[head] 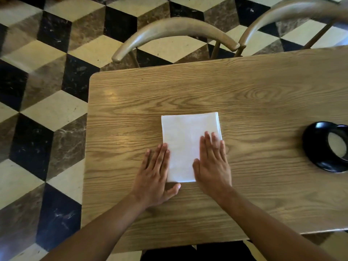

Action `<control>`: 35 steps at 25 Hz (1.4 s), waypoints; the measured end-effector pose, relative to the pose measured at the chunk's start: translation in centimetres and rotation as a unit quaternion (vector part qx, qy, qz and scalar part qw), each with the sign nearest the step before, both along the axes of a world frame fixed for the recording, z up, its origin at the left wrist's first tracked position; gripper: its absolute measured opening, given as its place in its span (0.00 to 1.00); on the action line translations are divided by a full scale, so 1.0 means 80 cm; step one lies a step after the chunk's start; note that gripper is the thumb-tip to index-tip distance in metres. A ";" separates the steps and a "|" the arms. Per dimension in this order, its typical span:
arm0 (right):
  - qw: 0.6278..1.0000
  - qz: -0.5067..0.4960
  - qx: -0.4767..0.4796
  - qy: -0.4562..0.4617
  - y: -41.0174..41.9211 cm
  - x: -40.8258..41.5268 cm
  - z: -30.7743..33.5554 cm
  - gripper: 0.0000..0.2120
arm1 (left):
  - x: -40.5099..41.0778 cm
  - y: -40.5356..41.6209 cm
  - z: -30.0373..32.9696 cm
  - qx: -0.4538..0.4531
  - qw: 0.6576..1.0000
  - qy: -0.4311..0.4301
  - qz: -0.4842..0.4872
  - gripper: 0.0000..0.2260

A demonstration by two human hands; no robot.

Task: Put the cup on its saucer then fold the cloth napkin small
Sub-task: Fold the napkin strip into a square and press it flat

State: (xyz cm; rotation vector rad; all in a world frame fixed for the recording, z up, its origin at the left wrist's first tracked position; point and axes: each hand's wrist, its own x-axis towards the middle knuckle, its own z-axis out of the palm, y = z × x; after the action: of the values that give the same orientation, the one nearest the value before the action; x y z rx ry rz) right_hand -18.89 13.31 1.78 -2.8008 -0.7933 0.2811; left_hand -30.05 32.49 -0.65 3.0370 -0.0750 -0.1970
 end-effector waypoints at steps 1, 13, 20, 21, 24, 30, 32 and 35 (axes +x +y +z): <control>1.000 0.005 0.030 0.007 0.022 -0.005 0.003 0.33 | 0.000 0.000 0.000 0.001 1.000 -0.003 -0.001 0.47; 0.997 0.071 -0.006 -0.017 -0.017 0.010 -0.032 0.33 | 0.000 0.002 0.003 0.011 1.000 -0.022 -0.017 0.39; 1.000 0.007 -0.013 -0.001 -0.048 0.019 -0.020 0.35 | 0.000 -0.001 0.004 0.021 1.000 -0.017 -0.009 0.40; 1.000 0.003 0.001 -0.003 -0.033 0.014 -0.017 0.34 | 0.001 -0.001 0.004 0.021 1.000 -0.018 -0.008 0.40; 0.998 0.037 0.053 0.014 0.024 -0.004 -0.013 0.32 | 0.000 0.000 0.002 0.017 1.000 -0.017 -0.006 0.39; 0.996 0.085 0.025 0.004 0.031 -0.005 -0.031 0.33 | -0.003 0.003 -0.004 0.020 0.999 -0.024 -0.014 0.39; 0.996 0.084 0.015 -0.014 -0.005 0.009 -0.038 0.35 | -0.002 0.002 -0.005 0.019 1.000 -0.023 -0.010 0.40; 0.998 0.068 0.008 -0.017 -0.053 0.032 -0.038 0.36 | -0.002 0.001 -0.002 0.018 1.000 -0.014 -0.009 0.41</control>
State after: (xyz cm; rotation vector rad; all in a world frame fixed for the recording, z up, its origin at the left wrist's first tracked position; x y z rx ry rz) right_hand -16.33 9.06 -1.26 -2.7479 -0.9905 0.2488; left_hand -30.18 32.60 -0.83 3.0765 -0.1035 -0.1579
